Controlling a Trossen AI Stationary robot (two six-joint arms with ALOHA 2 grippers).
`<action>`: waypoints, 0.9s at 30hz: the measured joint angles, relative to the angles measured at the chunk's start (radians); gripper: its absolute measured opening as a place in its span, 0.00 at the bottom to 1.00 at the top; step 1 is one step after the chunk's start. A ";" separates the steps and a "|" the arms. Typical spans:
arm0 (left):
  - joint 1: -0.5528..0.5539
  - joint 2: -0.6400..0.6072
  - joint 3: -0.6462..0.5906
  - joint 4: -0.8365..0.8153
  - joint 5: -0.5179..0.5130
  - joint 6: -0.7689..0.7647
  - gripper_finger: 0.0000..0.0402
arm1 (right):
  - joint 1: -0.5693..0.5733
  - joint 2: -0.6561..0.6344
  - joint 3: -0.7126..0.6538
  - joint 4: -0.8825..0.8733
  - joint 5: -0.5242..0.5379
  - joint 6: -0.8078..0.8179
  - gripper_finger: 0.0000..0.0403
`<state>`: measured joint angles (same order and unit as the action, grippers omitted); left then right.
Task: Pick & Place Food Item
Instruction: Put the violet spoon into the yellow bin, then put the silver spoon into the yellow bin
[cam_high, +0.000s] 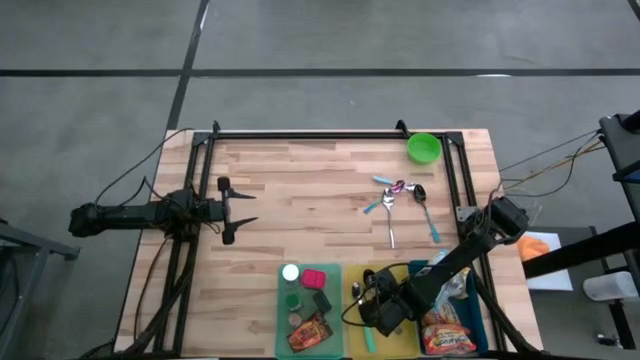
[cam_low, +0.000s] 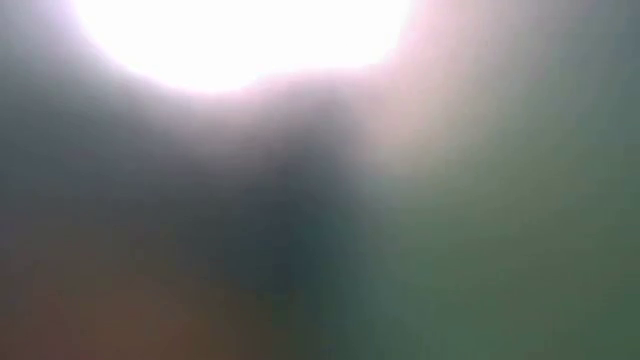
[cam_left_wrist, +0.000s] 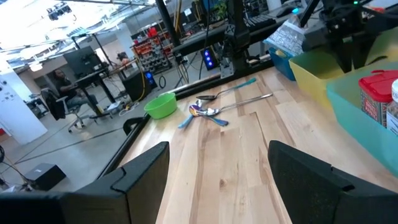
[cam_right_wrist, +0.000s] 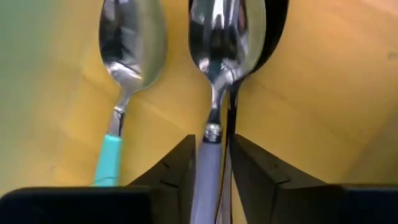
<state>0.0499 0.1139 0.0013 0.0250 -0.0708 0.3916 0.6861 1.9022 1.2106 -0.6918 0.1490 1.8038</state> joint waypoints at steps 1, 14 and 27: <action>0.000 0.001 0.000 0.000 0.000 0.000 0.69 | 0.000 0.000 0.000 0.000 0.000 0.000 0.26; 0.000 0.008 0.000 0.000 0.000 0.000 0.69 | 0.000 -0.003 0.000 0.002 0.003 -0.005 0.38; 0.000 0.008 0.000 0.000 0.000 0.000 0.69 | -0.032 -0.070 0.023 -0.019 0.014 -0.177 0.38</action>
<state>0.0498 0.1223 0.0013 0.0250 -0.0704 0.3918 0.6540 1.8326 1.2339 -0.7107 0.1626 1.6263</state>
